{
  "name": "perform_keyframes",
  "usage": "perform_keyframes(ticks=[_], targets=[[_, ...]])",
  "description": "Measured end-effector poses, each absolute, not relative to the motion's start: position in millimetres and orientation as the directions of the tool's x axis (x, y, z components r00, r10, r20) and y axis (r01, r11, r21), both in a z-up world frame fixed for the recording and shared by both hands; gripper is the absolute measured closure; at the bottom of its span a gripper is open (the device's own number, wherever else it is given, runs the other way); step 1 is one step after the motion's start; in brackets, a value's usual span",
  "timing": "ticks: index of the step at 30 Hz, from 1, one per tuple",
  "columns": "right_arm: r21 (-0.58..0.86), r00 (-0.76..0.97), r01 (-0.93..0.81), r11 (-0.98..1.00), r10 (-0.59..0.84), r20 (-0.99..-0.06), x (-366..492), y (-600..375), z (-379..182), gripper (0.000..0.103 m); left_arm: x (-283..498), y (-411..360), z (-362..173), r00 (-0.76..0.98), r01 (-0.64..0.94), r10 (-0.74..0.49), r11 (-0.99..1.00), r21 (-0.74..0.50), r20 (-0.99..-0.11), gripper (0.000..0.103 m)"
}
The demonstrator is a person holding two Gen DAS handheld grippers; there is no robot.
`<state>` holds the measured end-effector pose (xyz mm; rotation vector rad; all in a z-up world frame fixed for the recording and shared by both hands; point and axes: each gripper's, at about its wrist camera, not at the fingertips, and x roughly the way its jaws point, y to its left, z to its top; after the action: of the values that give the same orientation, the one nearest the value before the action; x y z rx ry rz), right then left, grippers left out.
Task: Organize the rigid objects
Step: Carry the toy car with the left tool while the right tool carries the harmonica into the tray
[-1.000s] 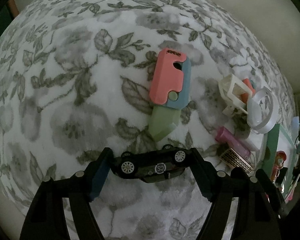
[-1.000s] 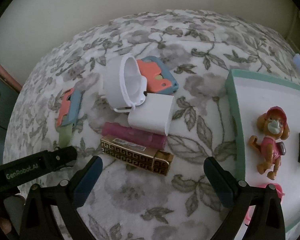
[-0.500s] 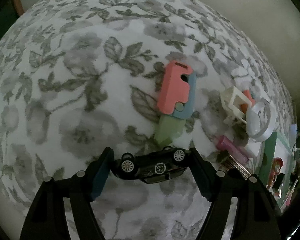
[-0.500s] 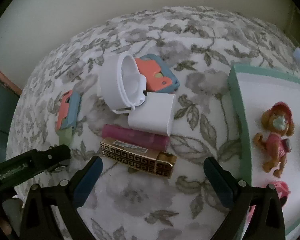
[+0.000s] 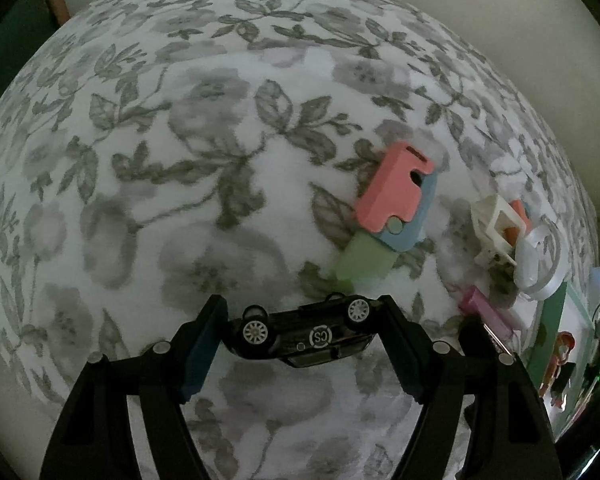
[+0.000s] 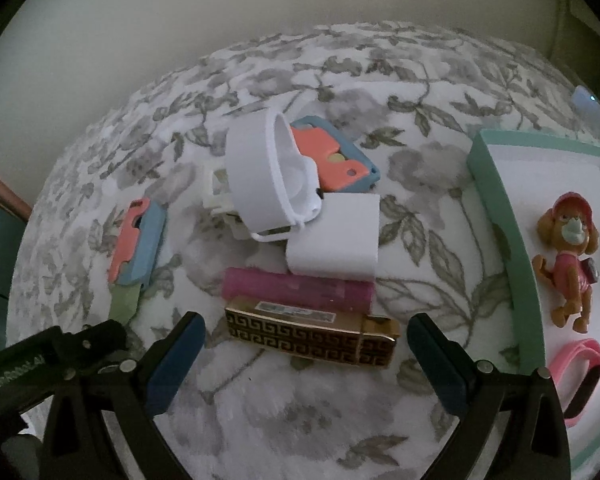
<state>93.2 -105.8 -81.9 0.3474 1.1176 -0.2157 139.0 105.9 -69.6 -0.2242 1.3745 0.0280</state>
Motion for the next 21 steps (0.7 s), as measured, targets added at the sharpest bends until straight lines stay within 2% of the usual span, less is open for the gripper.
perform_keyframes(ticks=[12,14,18,21], targets=[[0.041,0.419,0.359,0.932,-0.122,-0.9,96.1,-91.0,-88.3,0.001,140.4,111.5,-71.6,0.188,-0.159,-0.122,0.975,-0.153,-0.975,0.026],[0.029,0.417,0.361,0.932,-0.133,-0.899,95.0,-91.1,-88.3,0.003,141.4,110.2,-72.8,0.186,-0.161,-0.123,0.975,-0.154,-0.975,0.026],[0.008,0.408,0.368,0.93,-0.154,-0.9,92.4,-93.2,-85.8,0.017,142.3,106.7,-74.5,0.185,-0.155,-0.119,0.977,-0.149,-0.975,0.026],[0.021,0.405,0.371,0.928,-0.142,-0.903,89.7,-98.8,-84.1,0.018,143.1,102.2,-74.8,0.185,-0.15,-0.118,0.978,-0.147,-0.976,0.026]])
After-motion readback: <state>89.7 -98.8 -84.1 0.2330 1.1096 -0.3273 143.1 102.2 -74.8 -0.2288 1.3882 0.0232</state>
